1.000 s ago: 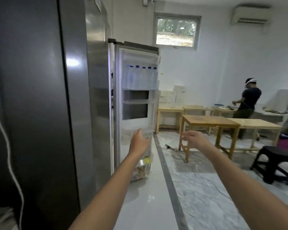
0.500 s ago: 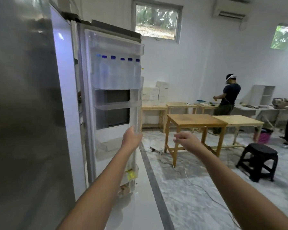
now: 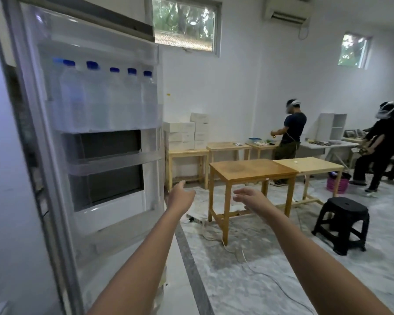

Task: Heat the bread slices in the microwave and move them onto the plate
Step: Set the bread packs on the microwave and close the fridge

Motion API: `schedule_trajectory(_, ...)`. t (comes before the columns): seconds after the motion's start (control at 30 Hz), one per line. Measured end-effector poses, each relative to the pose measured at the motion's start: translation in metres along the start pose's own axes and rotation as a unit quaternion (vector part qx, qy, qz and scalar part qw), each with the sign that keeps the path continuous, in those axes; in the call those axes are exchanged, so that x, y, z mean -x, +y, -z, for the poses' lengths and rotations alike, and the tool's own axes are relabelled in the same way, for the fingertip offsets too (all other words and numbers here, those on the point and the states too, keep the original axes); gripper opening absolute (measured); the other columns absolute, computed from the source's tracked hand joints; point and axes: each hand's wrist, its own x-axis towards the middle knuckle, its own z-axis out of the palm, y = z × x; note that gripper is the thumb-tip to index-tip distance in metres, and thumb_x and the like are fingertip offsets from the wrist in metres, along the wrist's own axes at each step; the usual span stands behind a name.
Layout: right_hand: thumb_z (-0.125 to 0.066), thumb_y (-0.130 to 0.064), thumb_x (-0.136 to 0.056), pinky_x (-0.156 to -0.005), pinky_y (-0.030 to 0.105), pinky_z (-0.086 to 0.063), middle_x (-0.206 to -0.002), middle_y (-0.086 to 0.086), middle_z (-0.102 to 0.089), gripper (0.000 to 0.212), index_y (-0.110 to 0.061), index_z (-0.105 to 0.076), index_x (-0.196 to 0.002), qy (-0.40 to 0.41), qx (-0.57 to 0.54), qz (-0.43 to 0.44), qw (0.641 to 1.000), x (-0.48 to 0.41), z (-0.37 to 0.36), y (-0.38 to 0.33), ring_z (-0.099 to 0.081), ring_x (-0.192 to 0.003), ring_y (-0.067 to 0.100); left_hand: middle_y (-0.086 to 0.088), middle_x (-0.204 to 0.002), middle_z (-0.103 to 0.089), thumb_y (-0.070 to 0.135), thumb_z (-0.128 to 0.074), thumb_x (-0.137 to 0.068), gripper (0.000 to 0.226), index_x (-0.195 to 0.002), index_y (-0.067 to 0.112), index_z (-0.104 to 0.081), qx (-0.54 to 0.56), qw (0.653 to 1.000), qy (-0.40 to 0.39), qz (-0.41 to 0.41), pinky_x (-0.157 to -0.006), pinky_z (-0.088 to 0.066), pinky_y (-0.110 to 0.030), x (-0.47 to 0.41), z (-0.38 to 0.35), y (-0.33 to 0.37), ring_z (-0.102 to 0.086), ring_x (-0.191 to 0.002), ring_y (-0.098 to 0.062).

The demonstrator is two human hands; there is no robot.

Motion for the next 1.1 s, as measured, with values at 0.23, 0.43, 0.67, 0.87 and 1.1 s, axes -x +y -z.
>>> schedule_trajectory(0.23,-0.056,-0.020,-0.091,-0.101,0.039,-0.040,-0.127,0.009,-0.055,0.035,-0.011,-0.056,-0.124,0.056,-0.013,-0.020,0.998,-0.165,0.059,0.015,-0.049,-0.120,0.024,-0.011,-0.148,-0.036,0.022,-0.044,-0.096,0.056,-0.148,0.013,-0.023,0.017,1.000,-0.009,-0.013,-0.057,-0.038,-0.023,-0.158,-0.070,0.032,-0.054,-0.082,-0.011)
schedule_trajectory(0.43,-0.055,-0.016,-0.092,-0.097,0.035,-0.040,-0.126,0.010,-0.054,0.033,-0.008,-0.056,-0.124,0.037,-0.027,-0.047,0.998,-0.283,0.057,0.038,-0.048,-0.121,0.025,-0.008,-0.151,-0.032,0.024,-0.048,-0.095,0.056,-0.146,0.012,-0.027,-0.009,1.000,-0.026,-0.009,-0.097,-0.039,-0.033,-0.272,-0.112,0.017,-0.038,-0.133,-0.027)
schedule_trajectory(0.67,-0.055,-0.019,-0.091,-0.092,0.034,-0.044,-0.111,0.001,-0.056,0.030,-0.012,-0.057,-0.120,-0.015,-0.016,-0.038,0.999,-0.432,0.023,0.053,-0.052,-0.105,0.018,-0.011,-0.147,-0.038,0.023,-0.049,-0.093,0.055,-0.144,0.011,-0.032,-0.102,0.994,-0.022,-0.012,-0.096,-0.042,-0.036,-0.423,-0.122,-0.026,-0.045,-0.127,-0.030)
schedule_trajectory(0.87,-0.051,-0.016,-0.093,-0.087,0.035,-0.049,-0.114,0.011,-0.059,0.032,-0.008,-0.055,-0.124,-0.083,0.018,0.009,0.996,-0.547,-0.010,0.014,-0.058,-0.103,0.024,-0.016,-0.118,-0.057,0.014,-0.043,-0.088,0.028,-0.114,0.006,-0.050,-0.285,0.956,0.020,-0.072,-0.076,-0.046,-0.034,-0.525,-0.090,-0.030,-0.056,-0.099,-0.031)
schedule_trajectory(1.1,-0.046,-0.014,-0.096,-0.085,0.031,-0.049,-0.122,0.013,-0.058,0.032,-0.007,-0.052,-0.127,-0.204,0.002,0.063,0.977,-0.625,-0.094,-0.037,-0.057,-0.109,0.025,-0.016,-0.117,-0.056,-0.001,-0.045,-0.084,0.032,-0.115,0.001,-0.054,-0.573,0.798,0.124,-0.140,-0.098,-0.037,-0.033,-0.576,-0.041,-0.005,-0.051,-0.110,-0.030)
